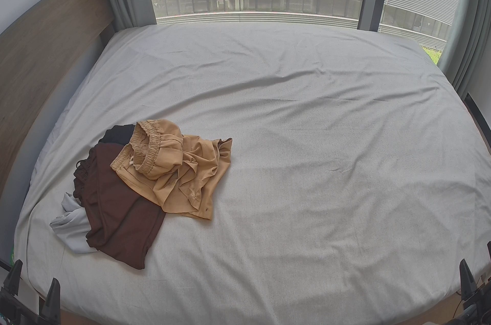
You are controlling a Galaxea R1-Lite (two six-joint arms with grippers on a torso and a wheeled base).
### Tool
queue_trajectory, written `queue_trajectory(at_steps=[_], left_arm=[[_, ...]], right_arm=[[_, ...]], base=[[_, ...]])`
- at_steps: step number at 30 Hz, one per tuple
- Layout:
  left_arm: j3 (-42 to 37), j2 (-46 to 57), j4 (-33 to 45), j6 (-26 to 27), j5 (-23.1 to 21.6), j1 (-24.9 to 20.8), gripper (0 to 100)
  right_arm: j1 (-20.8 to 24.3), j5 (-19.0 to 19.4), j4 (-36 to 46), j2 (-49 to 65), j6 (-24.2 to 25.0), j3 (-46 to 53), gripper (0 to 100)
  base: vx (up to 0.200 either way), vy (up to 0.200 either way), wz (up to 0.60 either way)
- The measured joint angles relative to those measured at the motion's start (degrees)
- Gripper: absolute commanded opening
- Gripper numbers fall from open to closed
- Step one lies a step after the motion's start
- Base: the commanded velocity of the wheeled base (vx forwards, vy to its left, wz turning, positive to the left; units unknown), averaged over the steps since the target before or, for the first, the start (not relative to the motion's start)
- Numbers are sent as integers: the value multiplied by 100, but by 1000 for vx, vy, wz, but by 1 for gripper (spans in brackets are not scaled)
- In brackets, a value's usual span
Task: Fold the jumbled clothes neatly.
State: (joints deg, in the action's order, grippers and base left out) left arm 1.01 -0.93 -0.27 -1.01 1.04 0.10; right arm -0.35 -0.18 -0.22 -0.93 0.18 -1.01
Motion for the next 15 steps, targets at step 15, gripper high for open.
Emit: queue_trajectory(at_steps=[15], left_arm=[[0, 0, -46, 12, -9, 6, 100]], right_arm=[[0, -6, -2, 0, 28, 0, 100]], base=[[0, 0, 0]])
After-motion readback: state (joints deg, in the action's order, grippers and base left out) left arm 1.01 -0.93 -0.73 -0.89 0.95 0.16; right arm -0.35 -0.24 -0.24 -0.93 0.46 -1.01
